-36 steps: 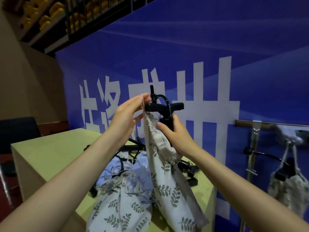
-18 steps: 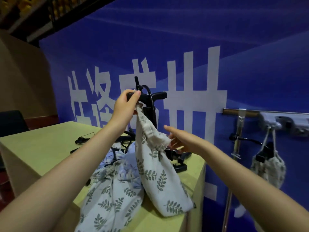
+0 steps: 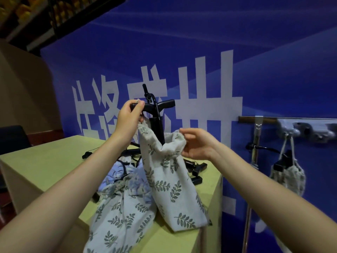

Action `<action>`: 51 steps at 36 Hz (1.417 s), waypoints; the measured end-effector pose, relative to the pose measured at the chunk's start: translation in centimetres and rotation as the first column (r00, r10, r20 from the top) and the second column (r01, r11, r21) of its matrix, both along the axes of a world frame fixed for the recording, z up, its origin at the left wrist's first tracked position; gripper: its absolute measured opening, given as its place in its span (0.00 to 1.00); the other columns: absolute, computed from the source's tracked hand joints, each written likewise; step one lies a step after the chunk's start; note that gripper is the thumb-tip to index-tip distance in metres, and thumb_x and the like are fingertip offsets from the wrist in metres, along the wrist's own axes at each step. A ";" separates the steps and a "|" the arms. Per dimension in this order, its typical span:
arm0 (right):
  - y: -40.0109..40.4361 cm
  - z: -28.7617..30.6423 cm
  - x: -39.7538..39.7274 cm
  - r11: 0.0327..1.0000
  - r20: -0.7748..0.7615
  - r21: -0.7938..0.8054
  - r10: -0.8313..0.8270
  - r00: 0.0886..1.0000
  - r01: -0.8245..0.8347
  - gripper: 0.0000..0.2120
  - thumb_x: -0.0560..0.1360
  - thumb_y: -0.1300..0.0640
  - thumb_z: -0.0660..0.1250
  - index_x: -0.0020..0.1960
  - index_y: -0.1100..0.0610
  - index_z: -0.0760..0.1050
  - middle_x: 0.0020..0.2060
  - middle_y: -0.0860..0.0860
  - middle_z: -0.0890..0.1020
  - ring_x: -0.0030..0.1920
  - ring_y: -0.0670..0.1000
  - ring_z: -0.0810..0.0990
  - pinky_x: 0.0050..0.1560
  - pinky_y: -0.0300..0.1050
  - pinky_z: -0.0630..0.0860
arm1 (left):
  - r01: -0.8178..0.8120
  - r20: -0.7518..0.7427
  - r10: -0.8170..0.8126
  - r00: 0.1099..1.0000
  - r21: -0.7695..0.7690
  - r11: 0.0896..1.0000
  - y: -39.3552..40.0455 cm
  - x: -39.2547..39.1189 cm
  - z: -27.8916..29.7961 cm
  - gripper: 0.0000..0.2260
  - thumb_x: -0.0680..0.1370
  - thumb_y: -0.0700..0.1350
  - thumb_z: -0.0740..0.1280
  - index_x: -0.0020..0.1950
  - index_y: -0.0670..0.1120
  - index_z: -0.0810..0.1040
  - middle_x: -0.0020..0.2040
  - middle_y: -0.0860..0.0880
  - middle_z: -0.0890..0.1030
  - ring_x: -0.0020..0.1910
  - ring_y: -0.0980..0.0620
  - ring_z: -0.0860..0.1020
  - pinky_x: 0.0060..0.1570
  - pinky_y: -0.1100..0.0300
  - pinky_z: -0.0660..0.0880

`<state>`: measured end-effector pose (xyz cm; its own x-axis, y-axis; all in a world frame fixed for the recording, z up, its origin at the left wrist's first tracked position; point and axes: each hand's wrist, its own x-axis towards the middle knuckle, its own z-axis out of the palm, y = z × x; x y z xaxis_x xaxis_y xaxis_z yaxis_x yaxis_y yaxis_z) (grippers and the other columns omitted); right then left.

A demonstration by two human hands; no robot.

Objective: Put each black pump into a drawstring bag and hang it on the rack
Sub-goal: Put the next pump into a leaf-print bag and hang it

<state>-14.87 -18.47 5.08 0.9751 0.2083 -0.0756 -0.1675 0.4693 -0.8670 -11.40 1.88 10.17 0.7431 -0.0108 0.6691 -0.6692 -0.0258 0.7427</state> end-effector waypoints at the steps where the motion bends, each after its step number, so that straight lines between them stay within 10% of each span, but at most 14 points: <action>1: -0.2 0.7 -0.4 0.999 0.010 0.024 -0.048 0.999 0.048 0.15 0.75 0.56 0.67 0.30 0.55 0.71 0.33 0.48 0.73 0.40 0.48 0.75 0.51 0.42 0.72 | -0.008 0.008 0.008 1.000 0.012 1.000 0.2 0.1 0.0 0.09 0.82 0.47 0.60 0.57 0.44 0.74 0.37 0.51 0.73 0.31 0.57 0.71 0.32 0.70 0.70; 9: -2.3 7.7 -2.3 0.952 0.090 0.152 -0.282 0.955 0.267 0.12 0.77 0.57 0.65 0.37 0.58 0.78 0.27 0.47 0.73 0.24 0.45 0.71 0.39 0.39 0.71 | -0.065 0.096 0.054 0.994 0.115 0.991 0.7 0.1 0.2 0.08 0.82 0.49 0.61 0.56 0.46 0.74 0.41 0.53 0.74 0.38 0.58 0.72 0.38 0.65 0.68; 15: -2.1 10.1 -2.5 0.952 0.167 -0.022 -0.298 0.940 0.305 0.03 0.74 0.60 0.69 0.43 0.59 0.76 0.31 0.49 0.73 0.30 0.46 0.71 0.33 0.37 0.73 | -0.037 0.159 0.014 0.987 0.140 0.989 0.1 -0.5 0.3 0.05 0.81 0.46 0.62 0.54 0.47 0.76 0.46 0.54 0.78 0.43 0.62 0.75 0.41 0.74 0.72; 23: -1.4 8.5 -2.1 0.951 0.439 -0.115 -0.209 0.874 0.285 0.08 0.75 0.60 0.68 0.53 0.60 0.82 0.38 0.50 0.78 0.41 0.46 0.75 0.52 0.41 0.76 | 0.139 0.078 -0.139 0.987 -0.003 0.990 -0.8 -0.9 -0.1 0.04 0.81 0.46 0.63 0.52 0.50 0.77 0.44 0.49 0.79 0.42 0.51 0.78 0.40 0.61 0.76; 27: -1.4 7.8 -1.8 0.812 0.641 -0.272 -0.247 0.727 0.516 0.09 0.77 0.60 0.66 0.54 0.61 0.82 0.44 0.54 0.82 0.44 0.49 0.78 0.48 0.42 0.77 | 0.198 -0.003 -0.200 0.980 -0.097 0.975 -0.7 -0.7 -0.3 0.06 0.81 0.47 0.63 0.53 0.47 0.77 0.42 0.47 0.79 0.42 0.45 0.78 0.45 0.49 0.74; 41: 0.0 5.7 -1.0 0.516 0.864 -0.266 -0.247 0.439 0.814 0.09 0.75 0.59 0.70 0.55 0.56 0.82 0.35 0.48 0.80 0.34 0.41 0.76 0.37 0.33 0.74 | 0.333 -0.005 -0.349 0.937 -0.287 0.898 -1.4 -1.1 -0.5 0.06 0.82 0.44 0.61 0.48 0.43 0.75 0.36 0.51 0.81 0.33 0.53 0.79 0.39 0.60 0.79; 51: -0.8 6.6 -0.7 0.791 0.660 -0.389 -0.119 0.742 0.472 0.05 0.76 0.60 0.69 0.51 0.59 0.81 0.35 0.50 0.79 0.36 0.47 0.75 0.40 0.38 0.75 | 0.427 -0.015 -0.458 0.889 -0.341 0.838 -1.0 -1.4 -0.5 0.07 0.82 0.43 0.60 0.48 0.43 0.75 0.38 0.49 0.81 0.34 0.53 0.78 0.40 0.60 0.78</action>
<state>-15.52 -19.25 11.68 0.8579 0.0036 0.5138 0.5099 -0.1288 -0.8505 -12.81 0.86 9.68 0.7683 -0.1513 0.6220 -0.4808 0.5052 0.7167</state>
